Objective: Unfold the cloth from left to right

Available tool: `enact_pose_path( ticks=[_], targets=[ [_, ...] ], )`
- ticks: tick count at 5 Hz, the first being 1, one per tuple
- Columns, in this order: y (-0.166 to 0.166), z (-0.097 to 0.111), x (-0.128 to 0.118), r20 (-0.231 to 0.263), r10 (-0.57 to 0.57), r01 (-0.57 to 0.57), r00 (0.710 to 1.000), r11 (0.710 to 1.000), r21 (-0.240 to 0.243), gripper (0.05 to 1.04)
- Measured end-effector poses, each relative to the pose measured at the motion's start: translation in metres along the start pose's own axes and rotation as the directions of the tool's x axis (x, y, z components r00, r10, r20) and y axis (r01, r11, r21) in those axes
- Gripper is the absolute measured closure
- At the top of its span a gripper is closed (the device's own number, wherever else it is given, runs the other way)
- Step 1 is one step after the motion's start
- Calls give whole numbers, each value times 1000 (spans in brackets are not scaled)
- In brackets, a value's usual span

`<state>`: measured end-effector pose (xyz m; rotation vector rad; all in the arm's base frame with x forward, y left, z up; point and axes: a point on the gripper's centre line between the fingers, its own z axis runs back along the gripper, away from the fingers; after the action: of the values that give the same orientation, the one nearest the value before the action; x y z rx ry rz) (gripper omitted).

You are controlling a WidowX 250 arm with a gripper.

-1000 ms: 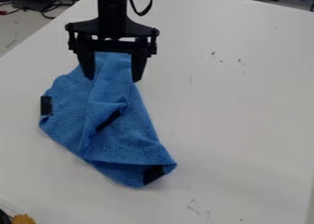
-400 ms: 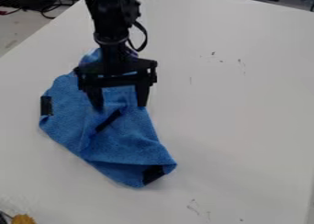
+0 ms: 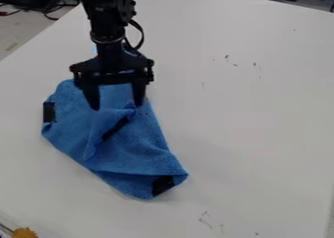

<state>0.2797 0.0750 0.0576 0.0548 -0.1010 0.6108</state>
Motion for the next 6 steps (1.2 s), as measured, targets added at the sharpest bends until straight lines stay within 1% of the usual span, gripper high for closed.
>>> enact_pose_path(
  ticks=[1,2,3,4,5,6],
  targets=[
    [13,-3,5,-3,22,-22,1000,999,23,82],
    [23,-14,7,-23,46,-45,999,999,18,82],
    [22,-20,3,-56,59,-59,997,998,8,82],
    [21,-26,-9,-136,55,-54,989,998,12,82],
    [19,-26,-13,-160,68,-68,985,998,5,132],
    [17,-30,-14,-156,59,-62,986,998,-17,417]
  ],
)
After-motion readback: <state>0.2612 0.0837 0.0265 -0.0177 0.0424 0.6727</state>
